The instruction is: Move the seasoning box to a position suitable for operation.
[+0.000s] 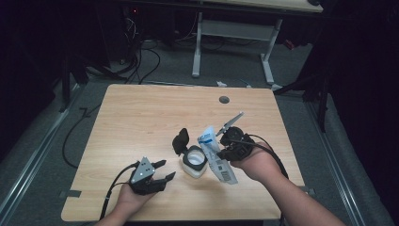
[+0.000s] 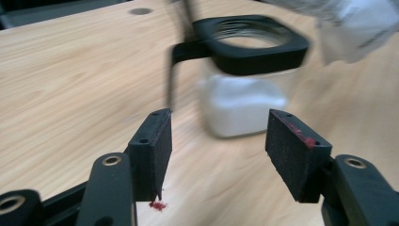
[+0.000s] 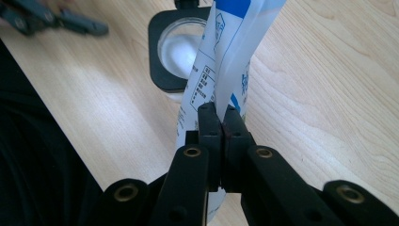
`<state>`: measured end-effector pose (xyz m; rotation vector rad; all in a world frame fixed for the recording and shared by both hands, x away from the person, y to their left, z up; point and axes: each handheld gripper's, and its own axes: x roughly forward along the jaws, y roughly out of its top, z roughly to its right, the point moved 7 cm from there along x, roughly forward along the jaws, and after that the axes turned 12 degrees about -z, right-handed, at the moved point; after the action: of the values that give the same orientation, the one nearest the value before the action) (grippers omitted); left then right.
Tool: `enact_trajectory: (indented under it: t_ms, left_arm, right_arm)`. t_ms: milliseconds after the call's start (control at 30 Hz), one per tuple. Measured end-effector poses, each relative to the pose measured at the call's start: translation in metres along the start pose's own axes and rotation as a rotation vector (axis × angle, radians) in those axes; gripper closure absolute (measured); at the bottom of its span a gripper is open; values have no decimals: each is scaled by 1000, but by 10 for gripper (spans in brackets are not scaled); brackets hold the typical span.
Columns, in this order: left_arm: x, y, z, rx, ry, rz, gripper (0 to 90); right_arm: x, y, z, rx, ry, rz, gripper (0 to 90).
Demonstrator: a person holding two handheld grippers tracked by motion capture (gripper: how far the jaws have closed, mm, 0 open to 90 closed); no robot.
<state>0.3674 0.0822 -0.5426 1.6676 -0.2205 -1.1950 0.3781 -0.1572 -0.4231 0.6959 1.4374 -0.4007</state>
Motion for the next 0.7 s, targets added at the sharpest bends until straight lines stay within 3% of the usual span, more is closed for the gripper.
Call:
enact_trajectory:
  t_ms: [100,200,533,700]
  left_arm:
    - [-7,-5,-15,-12,29,-8,417]
    - [-14,-13,-33,-51,46,-23,417]
    - [-31,-24,-60,-113,101,8,420]
    - [-36,-29,-71,-136,116,-3,415]
  right_arm:
    - [3,-4,6,14,-2,-1,895]
    - [6,-7,13,27,-7,-5,894]
    - [15,-16,34,73,-23,-10,894]
    - [16,-21,42,89,-35,-3,894]
